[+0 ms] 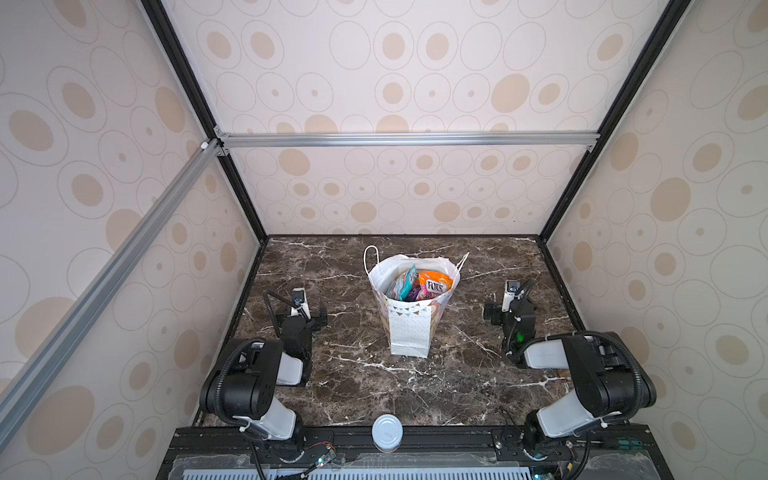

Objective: Place the snacks into the paper bag

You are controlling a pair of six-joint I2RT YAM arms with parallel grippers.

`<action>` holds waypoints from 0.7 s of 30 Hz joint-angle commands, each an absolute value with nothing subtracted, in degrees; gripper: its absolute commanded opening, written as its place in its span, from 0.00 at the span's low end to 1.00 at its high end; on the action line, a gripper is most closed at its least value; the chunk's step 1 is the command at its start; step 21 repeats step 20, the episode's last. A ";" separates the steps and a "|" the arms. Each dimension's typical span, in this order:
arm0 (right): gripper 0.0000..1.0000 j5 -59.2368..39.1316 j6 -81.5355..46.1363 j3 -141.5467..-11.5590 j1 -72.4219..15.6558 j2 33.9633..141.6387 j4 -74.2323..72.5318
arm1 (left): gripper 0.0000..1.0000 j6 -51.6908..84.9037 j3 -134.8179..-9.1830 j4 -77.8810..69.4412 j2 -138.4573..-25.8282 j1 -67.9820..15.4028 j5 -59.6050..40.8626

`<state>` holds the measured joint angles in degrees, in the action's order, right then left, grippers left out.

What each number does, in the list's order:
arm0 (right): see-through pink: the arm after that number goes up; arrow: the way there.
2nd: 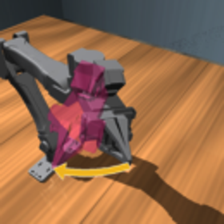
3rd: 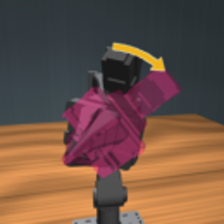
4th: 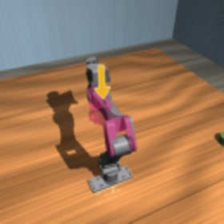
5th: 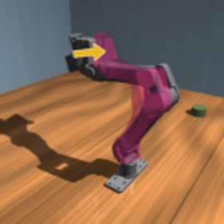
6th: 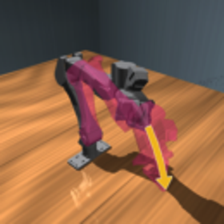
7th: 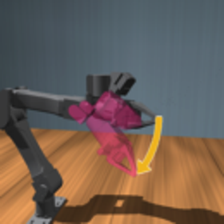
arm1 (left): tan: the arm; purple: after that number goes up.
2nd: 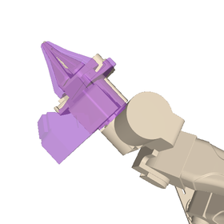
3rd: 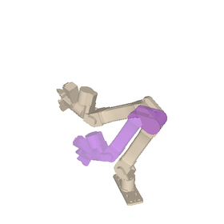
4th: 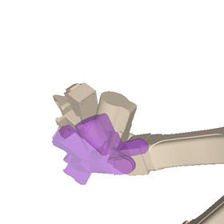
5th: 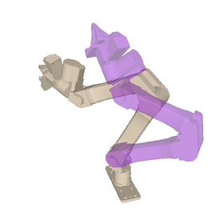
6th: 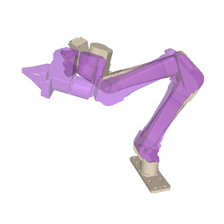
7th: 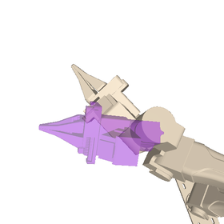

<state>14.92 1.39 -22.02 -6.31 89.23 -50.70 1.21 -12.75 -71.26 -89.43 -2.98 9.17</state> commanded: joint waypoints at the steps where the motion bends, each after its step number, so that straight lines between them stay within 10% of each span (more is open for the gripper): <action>1: 1.00 13.49 1.63 -22.67 -6.11 88.49 -49.30 | 1.00 1.14 -14.04 -72.79 -89.06 -2.71 8.26; 21: 1.00 13.28 1.41 -22.85 -6.05 88.39 -48.82 | 1.00 1.41 -14.40 -72.16 -89.12 -2.25 7.32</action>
